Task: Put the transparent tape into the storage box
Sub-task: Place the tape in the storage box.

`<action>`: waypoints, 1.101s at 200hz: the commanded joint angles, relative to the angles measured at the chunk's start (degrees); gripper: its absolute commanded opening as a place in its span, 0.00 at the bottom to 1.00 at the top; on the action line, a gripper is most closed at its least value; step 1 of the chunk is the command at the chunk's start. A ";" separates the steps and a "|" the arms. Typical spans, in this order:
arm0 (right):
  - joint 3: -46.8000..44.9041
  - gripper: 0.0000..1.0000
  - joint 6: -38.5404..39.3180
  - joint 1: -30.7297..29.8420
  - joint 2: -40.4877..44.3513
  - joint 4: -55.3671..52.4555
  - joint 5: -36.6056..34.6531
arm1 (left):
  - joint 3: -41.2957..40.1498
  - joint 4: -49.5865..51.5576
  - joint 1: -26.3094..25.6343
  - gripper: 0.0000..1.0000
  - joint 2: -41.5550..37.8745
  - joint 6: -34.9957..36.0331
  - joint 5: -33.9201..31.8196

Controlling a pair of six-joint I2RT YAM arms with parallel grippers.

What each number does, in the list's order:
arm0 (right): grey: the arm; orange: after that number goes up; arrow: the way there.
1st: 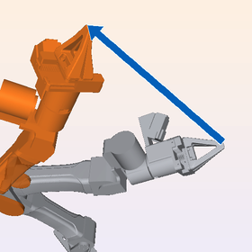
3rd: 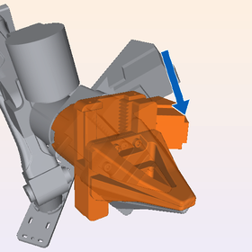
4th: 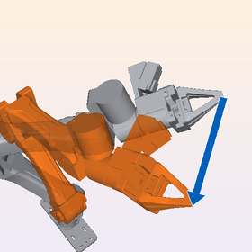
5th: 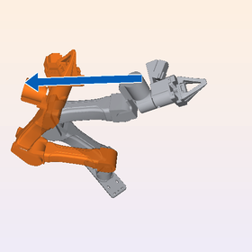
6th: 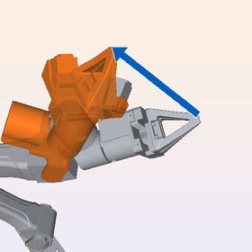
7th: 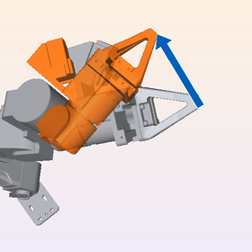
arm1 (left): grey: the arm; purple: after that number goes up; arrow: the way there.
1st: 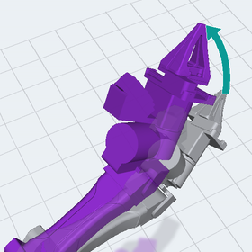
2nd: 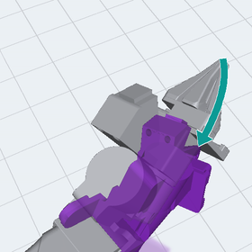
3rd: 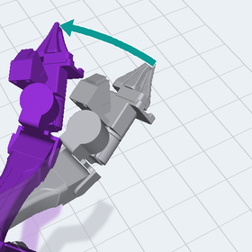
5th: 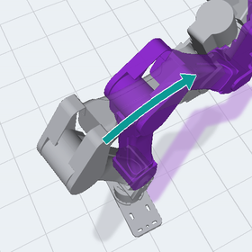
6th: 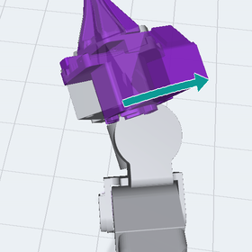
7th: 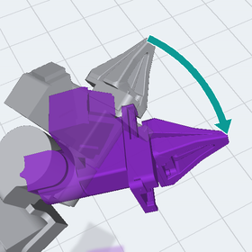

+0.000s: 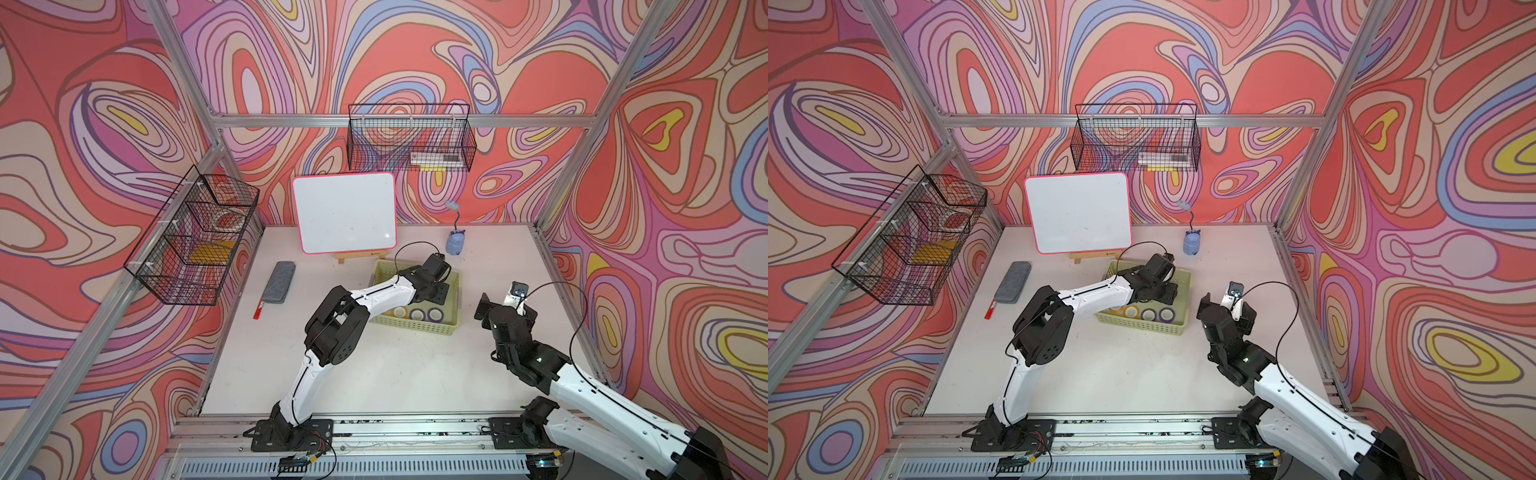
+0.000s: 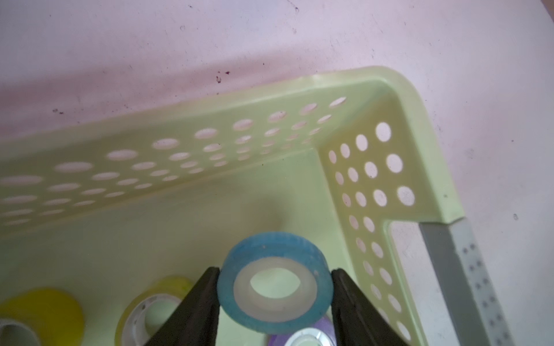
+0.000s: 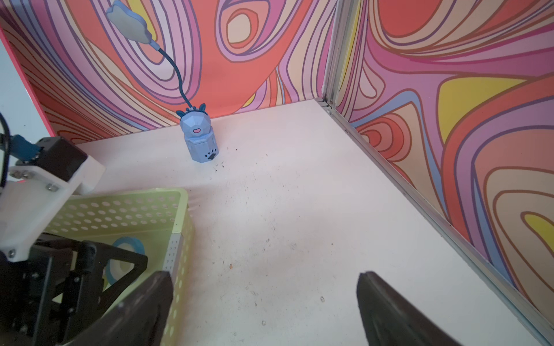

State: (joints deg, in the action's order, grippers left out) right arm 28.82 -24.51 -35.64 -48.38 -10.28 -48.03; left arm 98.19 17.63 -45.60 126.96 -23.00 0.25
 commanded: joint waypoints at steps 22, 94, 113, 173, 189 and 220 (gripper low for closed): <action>0.43 0.98 -0.18 0.31 0.48 -0.56 -0.79 | 2.85 -1.10 0.61 0.61 2.30 -0.85 1.33; 0.19 0.98 -0.18 0.30 1.44 -0.66 -0.23 | 4.43 1.07 0.78 0.73 -1.14 -0.42 2.38; 0.07 0.98 0.05 0.31 2.05 -0.53 0.17 | 2.20 0.61 0.78 0.80 -6.33 -0.28 1.97; -0.16 0.98 3.67 0.31 4.04 0.39 3.44 | -24.70 -12.19 0.78 0.99 -34.54 -0.18 -2.53; 0.14 0.98 3.36 0.31 4.17 -0.38 3.40 | -33.09 -15.22 0.79 0.99 -42.95 0.70 -4.88; 2.43 0.98 2.43 0.31 3.84 -5.60 5.95 | -47.42 -18.15 0.78 0.99 -58.44 3.85 -11.26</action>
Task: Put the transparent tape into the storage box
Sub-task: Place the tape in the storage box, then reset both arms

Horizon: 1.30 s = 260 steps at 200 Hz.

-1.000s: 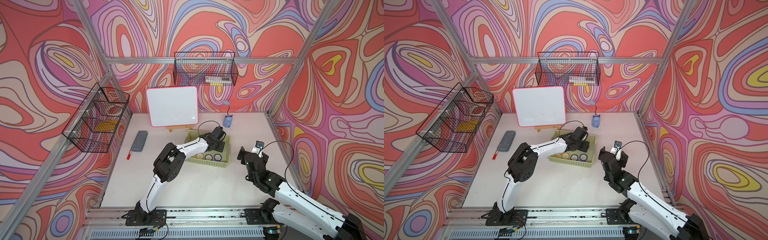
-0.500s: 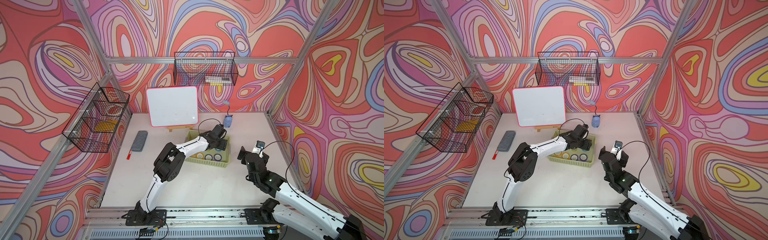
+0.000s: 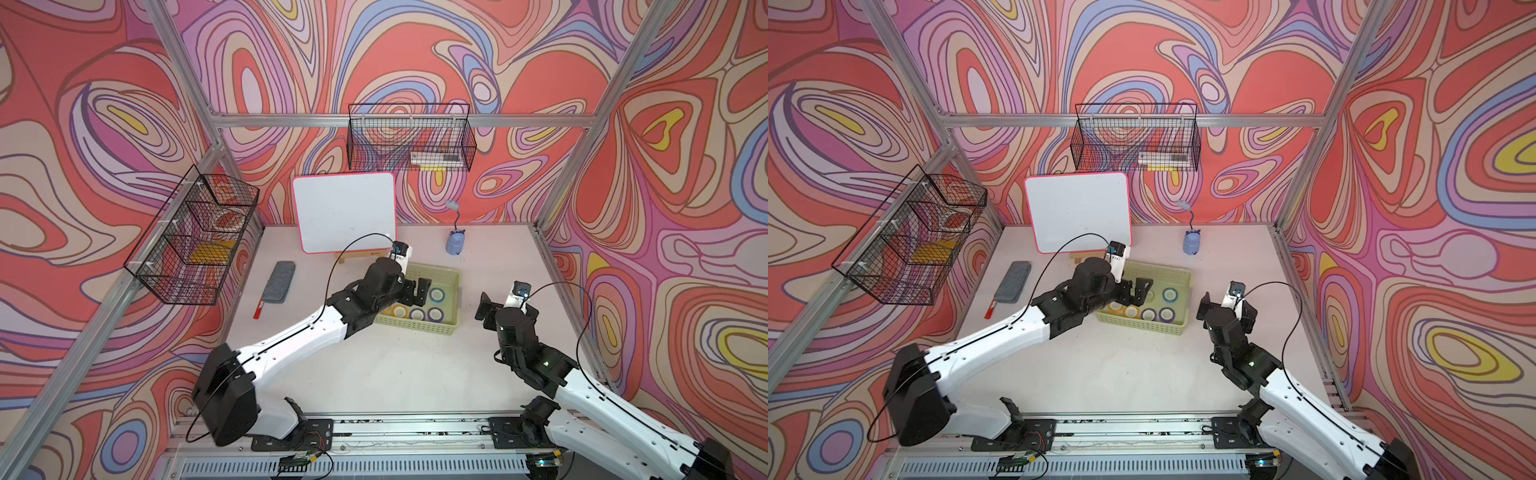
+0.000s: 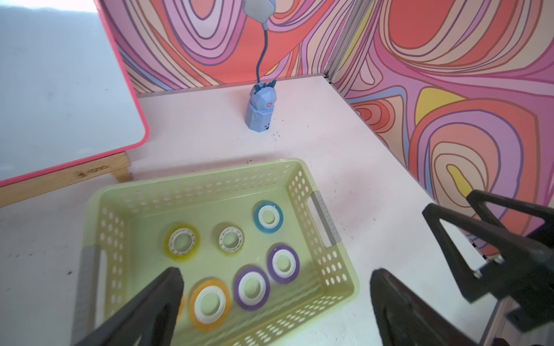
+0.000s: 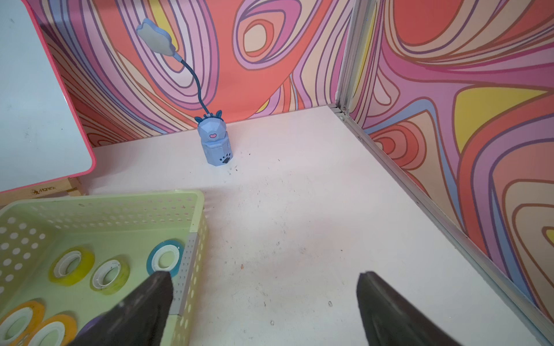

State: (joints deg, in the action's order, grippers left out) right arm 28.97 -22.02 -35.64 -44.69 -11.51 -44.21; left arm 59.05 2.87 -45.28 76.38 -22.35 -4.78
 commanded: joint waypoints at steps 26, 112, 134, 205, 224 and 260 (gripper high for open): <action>4.07 0.98 -0.90 0.31 -0.96 -7.84 2.44 | -17.00 -3.32 0.45 0.99 -19.14 6.99 -11.40; 5.94 0.98 7.04 0.46 -6.03 -2.80 2.38 | -28.98 -3.63 12.89 0.99 -31.55 11.28 -22.75; 5.45 0.98 8.92 3.80 -6.92 0.25 6.22 | -34.79 -9.85 17.85 0.99 -31.82 12.86 -21.77; 2.83 0.98 9.10 26.23 -9.08 8.86 25.14 | -44.79 -32.88 28.33 0.99 -25.00 25.65 -17.64; 0.66 0.98 9.69 26.66 -9.10 13.51 23.22 | -45.31 -37.62 34.64 0.99 -19.07 23.54 -11.35; -3.86 0.98 12.98 26.67 -7.71 23.19 20.38 | -42.30 -47.92 42.96 0.99 -2.95 21.16 -0.59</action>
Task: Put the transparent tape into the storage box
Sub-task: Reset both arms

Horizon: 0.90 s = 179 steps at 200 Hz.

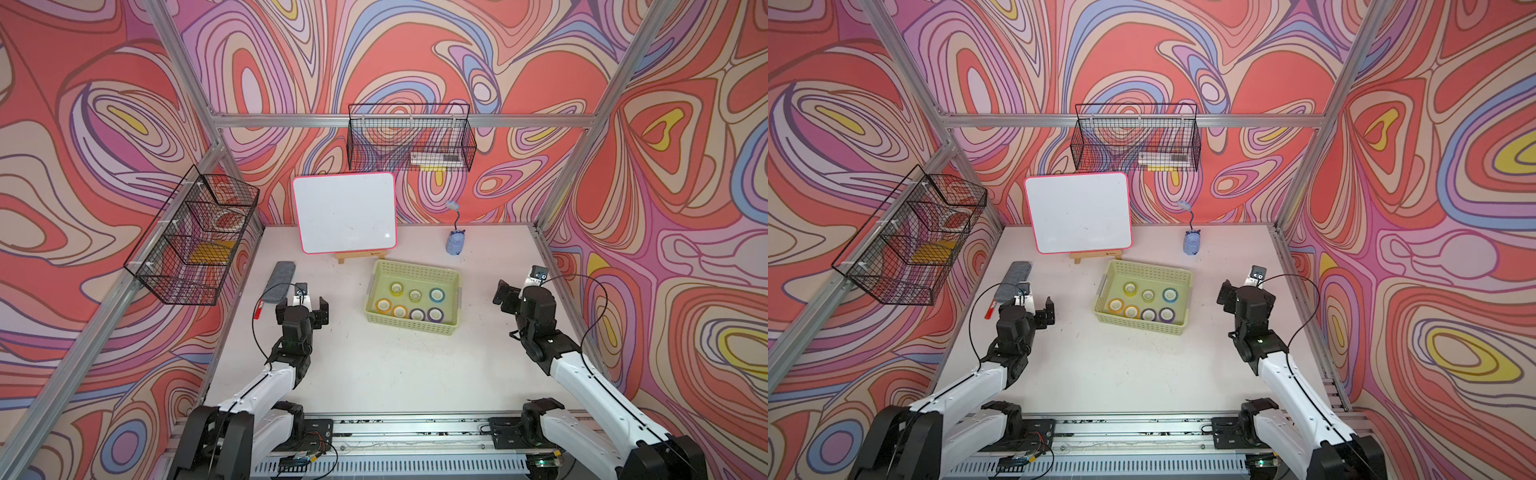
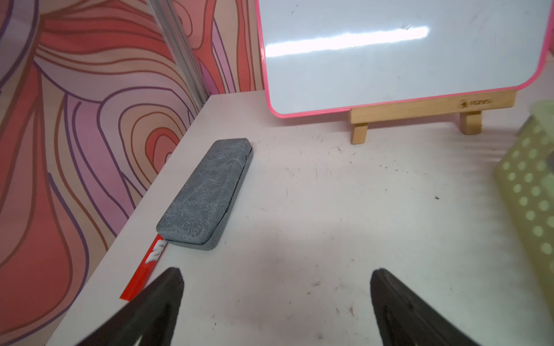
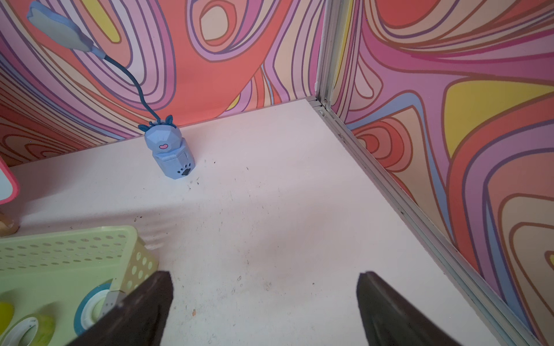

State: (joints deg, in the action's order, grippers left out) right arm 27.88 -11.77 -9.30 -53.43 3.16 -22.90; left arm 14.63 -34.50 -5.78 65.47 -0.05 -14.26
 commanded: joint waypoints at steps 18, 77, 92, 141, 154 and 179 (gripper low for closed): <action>-4.31 0.98 3.54 0.49 0.89 11.62 -1.69 | 4.88 -13.80 4.93 1.00 15.21 -0.95 10.92; -2.85 0.98 2.35 3.76 -6.87 14.10 1.50 | 6.75 -15.13 5.78 0.99 22.07 -2.27 10.49; -2.01 0.98 1.79 5.26 -8.95 14.44 3.57 | 6.40 -17.25 5.78 0.99 22.65 -2.21 10.37; -1.43 0.98 1.41 8.93 -14.74 19.60 9.64 | 6.90 -15.62 5.78 0.99 22.38 -1.68 11.63; -1.50 0.98 1.42 9.30 -16.64 21.70 10.98 | 6.90 -15.80 5.78 0.99 22.43 -1.63 11.63; -1.69 0.98 2.30 9.67 -21.42 28.57 11.07 | 6.90 -15.76 5.78 0.99 22.46 -1.68 11.63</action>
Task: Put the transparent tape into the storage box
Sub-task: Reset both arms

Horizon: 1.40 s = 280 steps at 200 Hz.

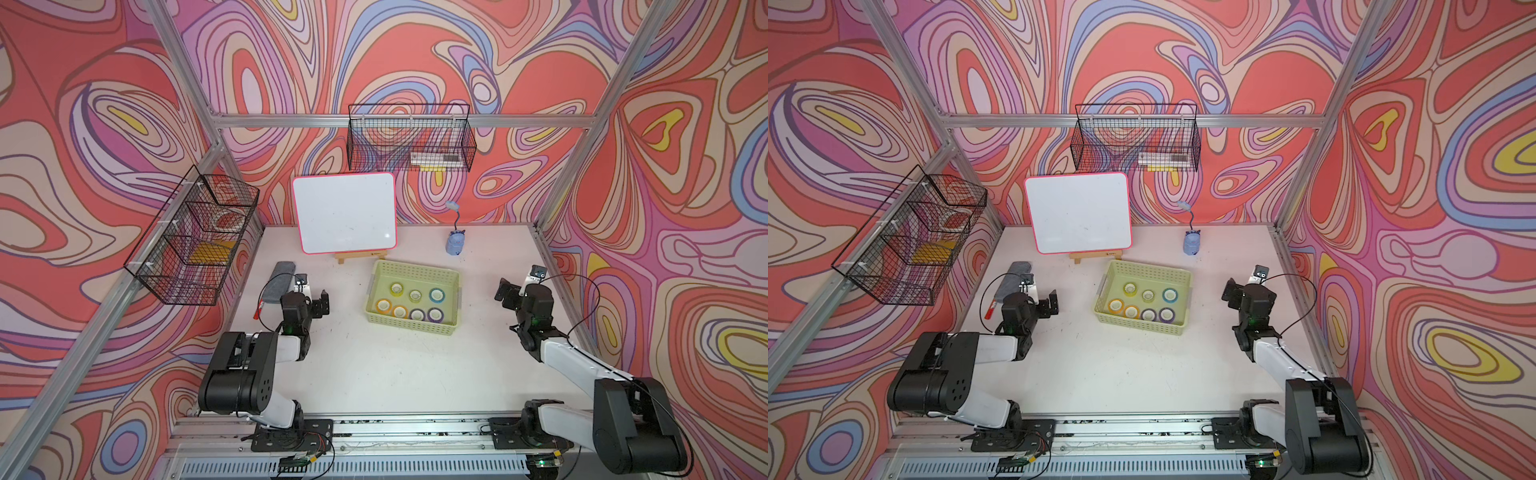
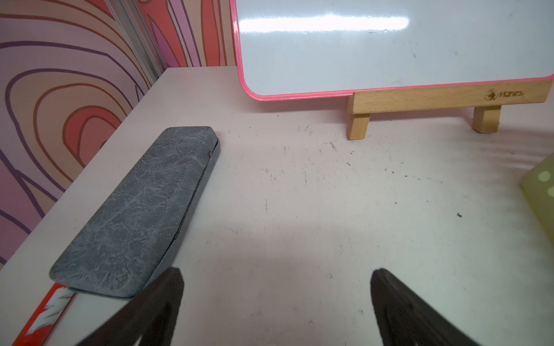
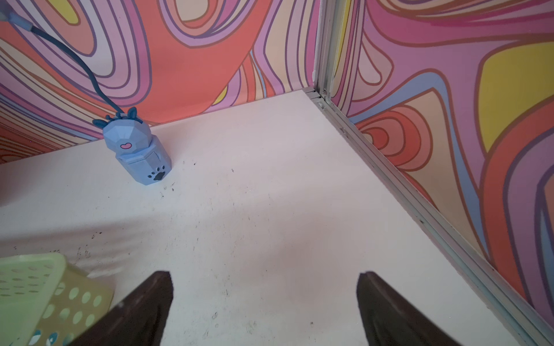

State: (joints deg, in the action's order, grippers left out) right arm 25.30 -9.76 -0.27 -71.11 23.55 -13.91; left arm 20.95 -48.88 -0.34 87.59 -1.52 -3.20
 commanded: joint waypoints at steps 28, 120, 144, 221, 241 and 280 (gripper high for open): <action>1.41 0.98 1.95 1.54 -13.36 18.44 2.54 | 0.58 -1.38 0.34 0.99 0.35 -0.18 0.62; -0.97 0.98 4.26 1.42 -25.00 33.98 4.49 | 0.57 -1.43 0.26 0.99 0.32 -0.09 0.56; 0.99 0.98 6.64 -0.41 -25.88 31.69 3.69 | 0.87 -0.76 0.25 1.00 0.34 0.65 2.38; 0.89 0.98 6.77 -0.43 -26.01 32.26 3.61 | 0.88 -0.78 0.22 0.99 0.36 0.66 2.45; 0.89 0.98 6.71 -0.42 -26.01 32.26 3.57 | 0.93 -0.78 0.23 0.99 0.30 0.65 2.47; 0.89 0.98 6.72 -0.43 -26.01 32.26 3.62 | 0.91 -0.78 0.25 0.99 0.34 0.70 2.52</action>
State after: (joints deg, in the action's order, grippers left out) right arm 25.63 -3.51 -0.47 -96.97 55.70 -9.65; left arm 20.95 -48.86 -0.34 87.59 -1.30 -1.43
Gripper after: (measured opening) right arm 0.983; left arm 0.993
